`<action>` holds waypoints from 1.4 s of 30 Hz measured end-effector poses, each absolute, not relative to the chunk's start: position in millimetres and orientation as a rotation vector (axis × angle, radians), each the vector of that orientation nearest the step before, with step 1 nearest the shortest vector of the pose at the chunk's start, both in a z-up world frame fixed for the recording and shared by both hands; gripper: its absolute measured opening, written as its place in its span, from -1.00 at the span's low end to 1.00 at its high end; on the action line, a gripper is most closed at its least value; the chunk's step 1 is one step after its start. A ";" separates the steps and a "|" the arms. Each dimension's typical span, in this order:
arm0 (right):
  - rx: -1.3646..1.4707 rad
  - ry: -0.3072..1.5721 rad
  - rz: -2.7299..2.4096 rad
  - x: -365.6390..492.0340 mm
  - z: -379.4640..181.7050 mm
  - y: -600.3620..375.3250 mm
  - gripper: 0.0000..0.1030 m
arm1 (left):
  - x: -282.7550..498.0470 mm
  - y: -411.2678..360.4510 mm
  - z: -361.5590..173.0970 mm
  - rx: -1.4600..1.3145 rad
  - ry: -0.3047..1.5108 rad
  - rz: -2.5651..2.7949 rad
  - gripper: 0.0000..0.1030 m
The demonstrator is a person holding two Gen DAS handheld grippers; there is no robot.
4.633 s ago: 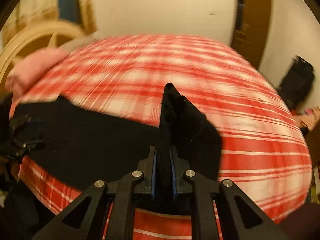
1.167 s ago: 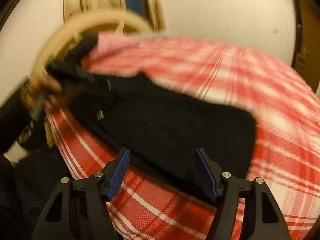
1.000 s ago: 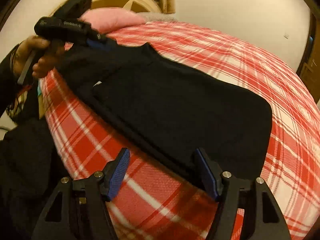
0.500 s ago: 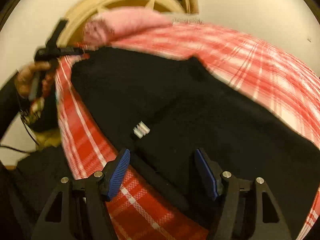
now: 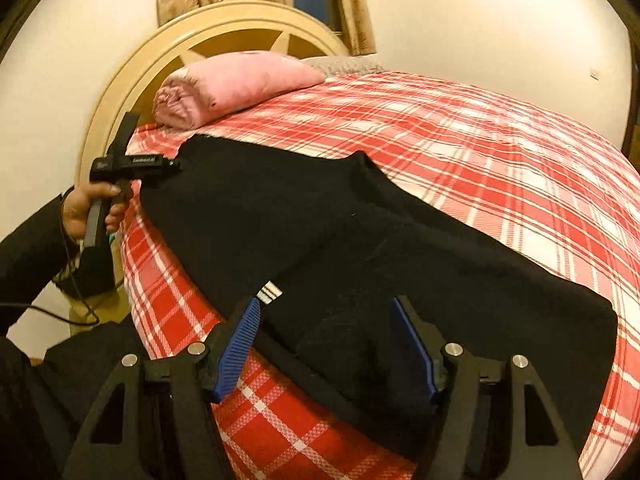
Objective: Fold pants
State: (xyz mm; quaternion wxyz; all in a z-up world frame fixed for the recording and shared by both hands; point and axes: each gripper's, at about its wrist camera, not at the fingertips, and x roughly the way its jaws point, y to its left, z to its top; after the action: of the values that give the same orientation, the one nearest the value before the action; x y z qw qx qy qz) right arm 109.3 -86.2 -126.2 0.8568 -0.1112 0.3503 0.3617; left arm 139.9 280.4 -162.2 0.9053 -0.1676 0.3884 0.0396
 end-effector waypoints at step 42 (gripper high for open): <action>-0.107 0.591 0.512 111.1 -85.2 -190.8 0.33 | 124.4 122.3 -28.5 -0.413 0.618 -0.476 -0.79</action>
State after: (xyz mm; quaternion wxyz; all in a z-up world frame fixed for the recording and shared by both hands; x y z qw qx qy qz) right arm 111.1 -190.8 -85.2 0.9232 -0.0523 0.2877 0.2494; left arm 124.4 122.3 -28.5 0.9043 -0.1997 0.2989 -0.2302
